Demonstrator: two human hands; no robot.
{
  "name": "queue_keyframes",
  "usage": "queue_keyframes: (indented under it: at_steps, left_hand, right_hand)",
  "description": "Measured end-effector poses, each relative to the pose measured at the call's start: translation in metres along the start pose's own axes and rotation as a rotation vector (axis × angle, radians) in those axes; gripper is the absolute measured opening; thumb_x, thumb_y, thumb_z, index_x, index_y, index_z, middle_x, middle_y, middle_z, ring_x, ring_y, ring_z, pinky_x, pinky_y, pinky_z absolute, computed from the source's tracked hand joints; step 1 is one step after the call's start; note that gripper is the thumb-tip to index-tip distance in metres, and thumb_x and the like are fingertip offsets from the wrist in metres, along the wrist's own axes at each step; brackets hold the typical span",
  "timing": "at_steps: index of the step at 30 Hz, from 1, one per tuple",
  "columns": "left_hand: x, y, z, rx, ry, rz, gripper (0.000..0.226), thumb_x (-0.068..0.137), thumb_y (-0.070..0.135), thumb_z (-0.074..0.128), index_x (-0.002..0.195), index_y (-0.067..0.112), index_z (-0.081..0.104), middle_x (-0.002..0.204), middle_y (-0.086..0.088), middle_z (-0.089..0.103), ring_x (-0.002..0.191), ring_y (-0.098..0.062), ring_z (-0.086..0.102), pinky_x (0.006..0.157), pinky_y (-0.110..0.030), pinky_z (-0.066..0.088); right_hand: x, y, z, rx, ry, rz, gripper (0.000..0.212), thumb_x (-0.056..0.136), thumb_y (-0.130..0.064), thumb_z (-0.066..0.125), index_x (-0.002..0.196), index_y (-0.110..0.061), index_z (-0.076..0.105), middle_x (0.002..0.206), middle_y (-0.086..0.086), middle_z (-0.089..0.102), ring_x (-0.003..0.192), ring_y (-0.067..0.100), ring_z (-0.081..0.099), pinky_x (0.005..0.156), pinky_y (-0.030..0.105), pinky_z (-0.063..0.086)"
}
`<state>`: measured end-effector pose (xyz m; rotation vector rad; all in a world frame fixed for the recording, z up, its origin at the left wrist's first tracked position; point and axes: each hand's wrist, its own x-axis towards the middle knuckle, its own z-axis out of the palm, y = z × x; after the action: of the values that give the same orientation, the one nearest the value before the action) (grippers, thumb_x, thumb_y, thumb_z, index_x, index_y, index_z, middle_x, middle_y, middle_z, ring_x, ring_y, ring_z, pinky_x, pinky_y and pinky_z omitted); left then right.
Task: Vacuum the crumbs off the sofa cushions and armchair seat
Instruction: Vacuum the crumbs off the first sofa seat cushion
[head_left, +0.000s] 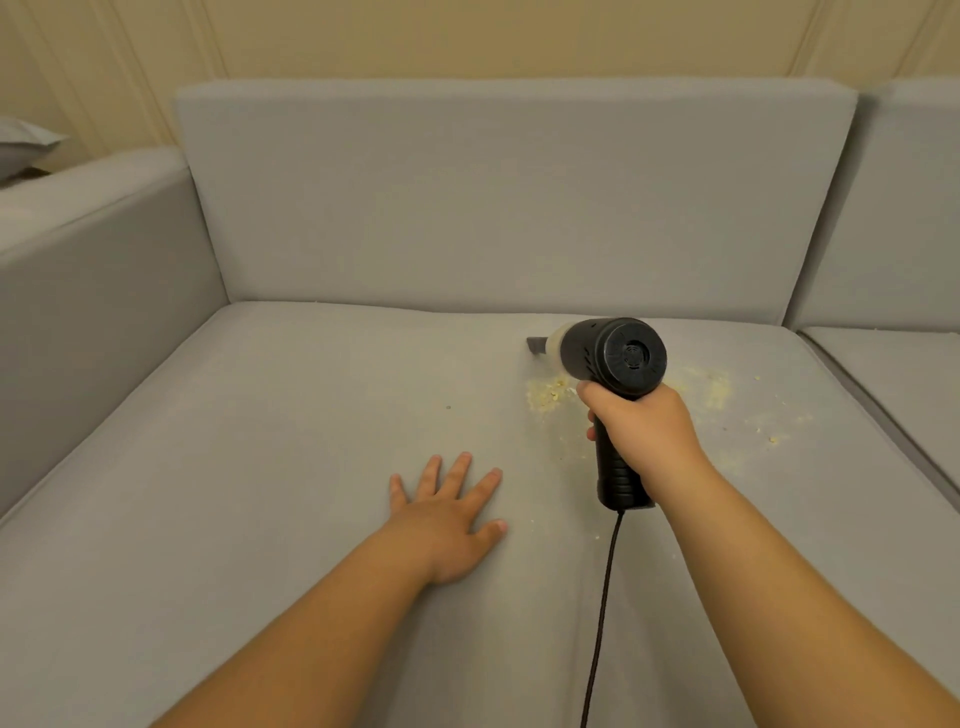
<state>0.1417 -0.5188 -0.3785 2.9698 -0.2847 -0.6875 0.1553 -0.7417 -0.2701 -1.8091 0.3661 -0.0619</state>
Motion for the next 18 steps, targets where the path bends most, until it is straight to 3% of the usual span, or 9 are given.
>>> queue_keyframes:
  at_steps: [4, 9, 15, 18]
  left_hand:
    - [-0.001, -0.006, -0.004, -0.005, 0.011, -0.015, 0.066, 0.101, 0.073, 0.019, 0.158, 0.056, -0.009, 0.17, 0.01, -0.025, 0.156, -0.024, -0.027, 0.119, -0.068, -0.013]
    - [-0.004, -0.018, -0.011, -0.032, -0.011, -0.096, 0.069, 0.099, 0.075, 0.018, 0.158, 0.055, -0.011, 0.17, 0.01, -0.026, 0.156, -0.028, -0.025, 0.12, -0.068, -0.01]
    - [-0.002, -0.014, -0.007, -0.005, 0.029, -0.041, 0.071, 0.1, 0.074, 0.02, 0.161, 0.051, -0.009, 0.17, 0.008, -0.024, 0.156, -0.023, -0.026, 0.121, -0.066, -0.013]
    - [0.001, -0.009, -0.003, -0.006, 0.044, -0.004, 0.07, 0.1, 0.073, 0.021, 0.161, 0.051, -0.007, 0.171, 0.007, -0.023, 0.156, -0.022, -0.026, 0.121, -0.064, -0.015]
  right_hand:
    - [0.014, -0.007, 0.029, 0.059, -0.057, 0.012, 0.018, 0.086, -0.023, 0.075, 0.097, -0.009, 0.072, 0.08, 0.01, 0.071, 0.068, 0.02, 0.071, 0.076, 0.043, 0.062]
    - [0.001, -0.021, 0.036, 0.01, -0.143, -0.006, 0.01, 0.087, -0.023, 0.075, 0.093, -0.016, 0.072, 0.082, 0.012, 0.074, 0.065, 0.019, 0.072, 0.067, 0.034, 0.06]
    - [-0.043, -0.006, -0.027, -0.053, 0.159, 0.01, 0.011, 0.085, -0.027, 0.078, 0.088, -0.018, 0.073, 0.076, 0.008, 0.077, 0.077, 0.027, 0.077, 0.078, 0.043, 0.061]
    - [-0.052, 0.0, -0.048, -0.034, 0.172, 0.065, 0.009, 0.088, -0.024, 0.076, 0.088, -0.017, 0.071, 0.086, 0.014, 0.077, 0.076, 0.025, 0.076, 0.081, 0.045, 0.06]
